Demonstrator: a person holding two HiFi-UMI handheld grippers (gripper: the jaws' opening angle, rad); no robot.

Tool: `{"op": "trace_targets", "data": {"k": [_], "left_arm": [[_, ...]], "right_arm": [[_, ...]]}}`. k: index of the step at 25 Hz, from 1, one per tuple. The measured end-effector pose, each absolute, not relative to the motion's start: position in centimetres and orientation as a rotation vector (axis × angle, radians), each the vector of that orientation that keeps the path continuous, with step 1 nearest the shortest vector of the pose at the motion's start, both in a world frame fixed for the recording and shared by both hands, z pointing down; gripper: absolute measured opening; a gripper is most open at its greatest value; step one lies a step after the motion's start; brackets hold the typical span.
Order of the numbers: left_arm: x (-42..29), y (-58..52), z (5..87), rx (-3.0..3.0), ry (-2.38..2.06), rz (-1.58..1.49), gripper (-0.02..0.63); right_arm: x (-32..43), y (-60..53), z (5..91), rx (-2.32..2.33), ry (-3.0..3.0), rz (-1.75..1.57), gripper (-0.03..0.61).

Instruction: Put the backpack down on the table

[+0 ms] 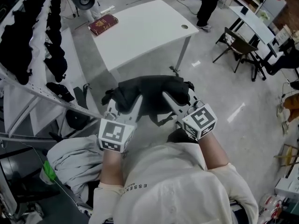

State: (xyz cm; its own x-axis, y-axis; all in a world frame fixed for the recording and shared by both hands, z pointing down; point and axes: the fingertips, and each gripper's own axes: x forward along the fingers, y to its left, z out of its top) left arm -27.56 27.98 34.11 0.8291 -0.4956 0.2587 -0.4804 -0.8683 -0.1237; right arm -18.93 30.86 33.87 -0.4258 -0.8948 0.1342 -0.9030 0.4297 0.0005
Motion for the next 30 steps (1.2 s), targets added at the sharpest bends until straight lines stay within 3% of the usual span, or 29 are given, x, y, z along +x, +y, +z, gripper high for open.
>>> {"op": "trace_targets", "data": {"k": [30], "left_arm": [[-1.2, 4.2, 32.3, -2.849, 1.259, -0.415, 0.109]], "right_arm": [[7.9, 4.1, 32.0, 1.151, -2.790, 0.018, 0.083]]}}
